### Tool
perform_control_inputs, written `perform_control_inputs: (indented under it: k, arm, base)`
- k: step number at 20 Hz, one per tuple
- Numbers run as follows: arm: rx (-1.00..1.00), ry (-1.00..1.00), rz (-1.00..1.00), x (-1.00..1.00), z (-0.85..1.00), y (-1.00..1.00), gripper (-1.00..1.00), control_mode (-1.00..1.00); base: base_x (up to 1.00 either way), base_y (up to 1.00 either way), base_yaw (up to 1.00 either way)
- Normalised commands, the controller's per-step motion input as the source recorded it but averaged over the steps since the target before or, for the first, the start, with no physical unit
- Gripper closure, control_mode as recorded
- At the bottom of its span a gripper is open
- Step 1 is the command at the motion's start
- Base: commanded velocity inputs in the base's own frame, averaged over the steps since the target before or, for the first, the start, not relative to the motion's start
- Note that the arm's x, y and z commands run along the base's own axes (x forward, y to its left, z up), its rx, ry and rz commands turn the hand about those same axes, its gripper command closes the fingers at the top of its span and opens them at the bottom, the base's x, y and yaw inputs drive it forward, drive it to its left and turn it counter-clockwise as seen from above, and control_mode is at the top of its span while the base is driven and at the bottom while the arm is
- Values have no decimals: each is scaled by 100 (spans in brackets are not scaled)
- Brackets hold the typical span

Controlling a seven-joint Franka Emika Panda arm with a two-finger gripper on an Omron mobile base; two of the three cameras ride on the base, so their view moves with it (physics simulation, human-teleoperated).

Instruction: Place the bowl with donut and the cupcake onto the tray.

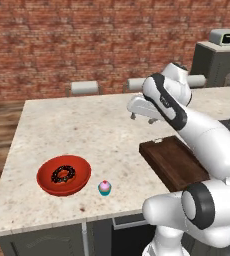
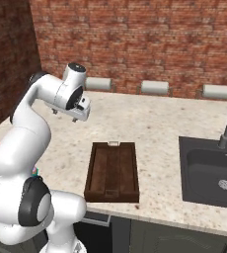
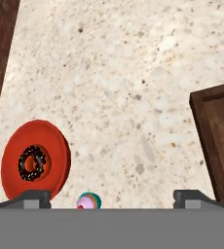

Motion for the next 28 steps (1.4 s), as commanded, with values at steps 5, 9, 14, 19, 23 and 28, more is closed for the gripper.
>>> perform_control_inputs:
  k: [5, 9, 14, 19, 23, 28]
  arm:
    - [6, 6, 0, 0, -20, 52, -100, -100]
    - [6, 8, 2, -19, -45, 51, -100, -100]
    - [5, 10, 2, -9, -35, 52, -100, -100]
    - [4, 4, 3, 0, -33, 34, -100, -100]
    - [1, 0, 1, -4, -36, 36, -100, -100]
    - [3, 0, 1, 0, -35, 33, -100, -100]
  base:
    - [0, 0, 0]
    - [0, 0, 0]
    - [0, 0, 0]
    - [0, 0, 0]
    - [0, 0, 0]
    - [0, 0, 0]
